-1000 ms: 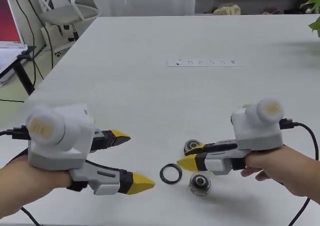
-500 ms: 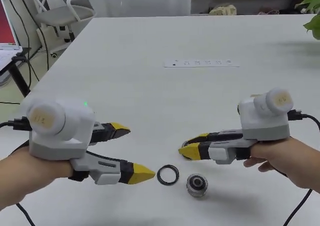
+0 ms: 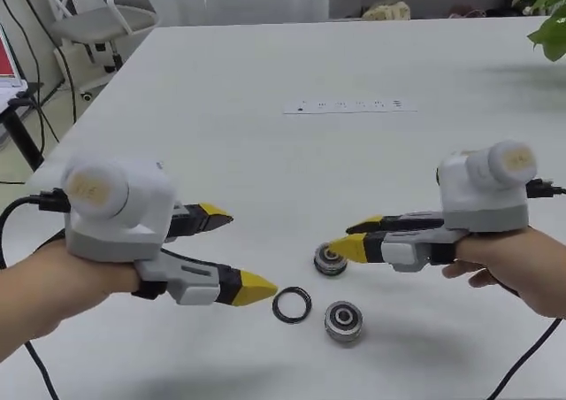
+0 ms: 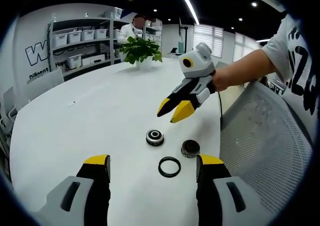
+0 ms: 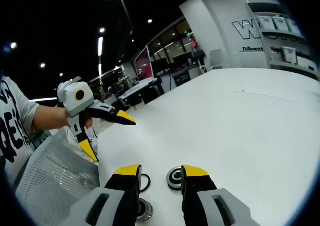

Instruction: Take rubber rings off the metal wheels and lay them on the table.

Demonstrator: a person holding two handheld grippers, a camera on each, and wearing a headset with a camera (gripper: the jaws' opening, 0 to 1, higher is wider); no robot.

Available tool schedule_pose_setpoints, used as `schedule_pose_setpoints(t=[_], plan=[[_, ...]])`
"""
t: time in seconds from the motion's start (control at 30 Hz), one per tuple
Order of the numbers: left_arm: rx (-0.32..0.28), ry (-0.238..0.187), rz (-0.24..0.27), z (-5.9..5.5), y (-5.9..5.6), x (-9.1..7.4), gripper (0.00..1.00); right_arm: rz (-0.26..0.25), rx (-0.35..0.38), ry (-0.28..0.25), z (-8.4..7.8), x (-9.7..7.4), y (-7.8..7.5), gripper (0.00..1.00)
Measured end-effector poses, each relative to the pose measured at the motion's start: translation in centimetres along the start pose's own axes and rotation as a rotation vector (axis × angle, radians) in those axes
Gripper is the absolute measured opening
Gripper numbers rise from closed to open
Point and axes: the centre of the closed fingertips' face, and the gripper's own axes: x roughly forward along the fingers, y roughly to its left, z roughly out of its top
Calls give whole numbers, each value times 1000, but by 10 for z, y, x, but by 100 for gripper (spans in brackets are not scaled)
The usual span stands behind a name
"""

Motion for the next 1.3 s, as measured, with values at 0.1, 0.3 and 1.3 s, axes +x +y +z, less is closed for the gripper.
schedule_pose_setpoints(t=[0.1,0.3,1.3], plan=[[1,1,0,2,2,2,68,-12,-3,-1,-1,-2,-4,30],[5,11,-5,3,5,8,67,-35,-10,-1,-4,-5,-11,31],[-37,25,-56,8,6,54,59,-62,-190,98,-32,-3,-32,34]])
